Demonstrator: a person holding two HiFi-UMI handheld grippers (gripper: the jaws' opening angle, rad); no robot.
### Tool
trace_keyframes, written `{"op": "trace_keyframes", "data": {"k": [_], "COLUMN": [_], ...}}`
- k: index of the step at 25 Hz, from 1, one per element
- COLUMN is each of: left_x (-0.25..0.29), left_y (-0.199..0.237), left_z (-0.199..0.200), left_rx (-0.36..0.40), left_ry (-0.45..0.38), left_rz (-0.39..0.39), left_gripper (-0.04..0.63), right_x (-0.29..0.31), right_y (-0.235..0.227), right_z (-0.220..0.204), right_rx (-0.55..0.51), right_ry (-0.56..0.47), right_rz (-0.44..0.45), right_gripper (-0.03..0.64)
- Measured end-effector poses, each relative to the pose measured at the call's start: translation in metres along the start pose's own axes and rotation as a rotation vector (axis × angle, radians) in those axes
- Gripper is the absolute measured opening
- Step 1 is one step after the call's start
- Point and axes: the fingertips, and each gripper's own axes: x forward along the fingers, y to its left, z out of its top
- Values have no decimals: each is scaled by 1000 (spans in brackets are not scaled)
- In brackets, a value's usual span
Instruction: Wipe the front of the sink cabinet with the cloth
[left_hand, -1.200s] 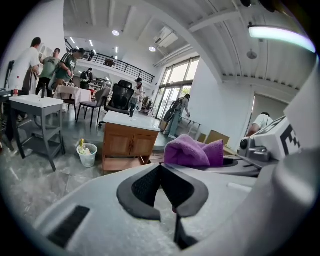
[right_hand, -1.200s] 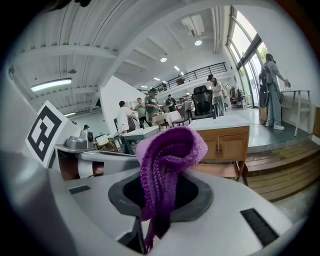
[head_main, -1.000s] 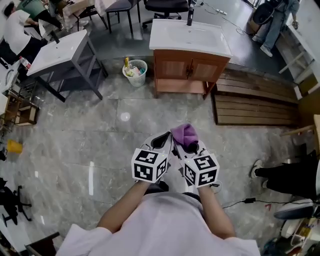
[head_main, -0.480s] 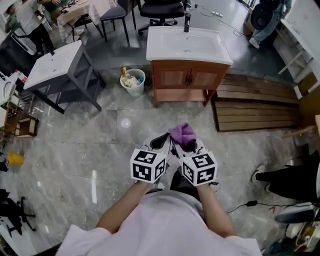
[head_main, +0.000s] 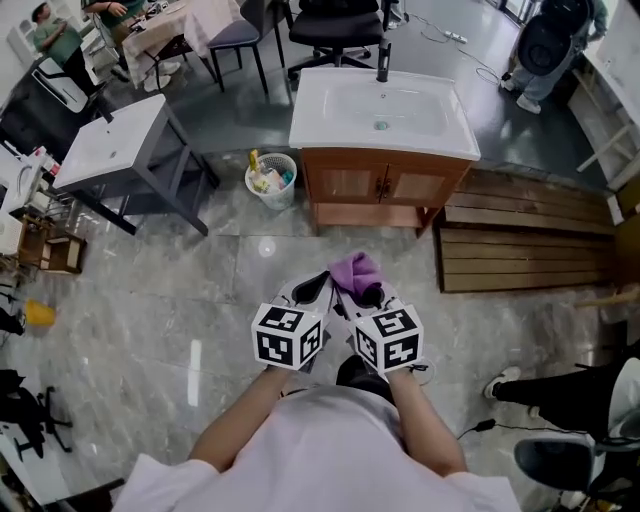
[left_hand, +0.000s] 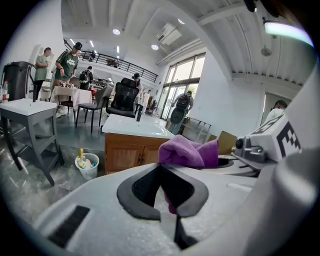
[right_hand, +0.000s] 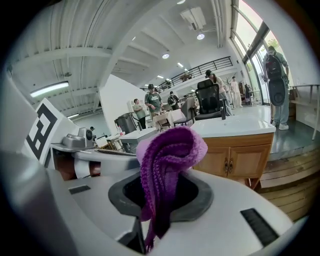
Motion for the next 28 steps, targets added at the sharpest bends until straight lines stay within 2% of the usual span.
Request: {"op": "trace_keyframes", "data": {"k": [10, 15, 19, 24, 28], "left_x": [80, 101, 113, 136, 159], "left_y": [8, 24, 50, 92, 134], "left_z": [37, 49, 55, 58, 73], "left_rx": [12, 7, -1, -6, 10], "left_ry": [21, 36, 49, 65, 80], "left_rz": [96, 128, 146, 136, 95], "left_gripper": [6, 6, 6, 6, 6], "right_x": [33, 54, 81, 130, 178], "right_y": [-81, -108, -119, -134, -140], "right_z": [31, 42, 53, 60, 77], "right_rx": [24, 31, 26, 21, 16], "right_ry": [-17, -34, -42, -48, -58], "right_rz": [110, 115, 128, 96, 53], "right_gripper": [75, 75, 77, 81, 81]}}
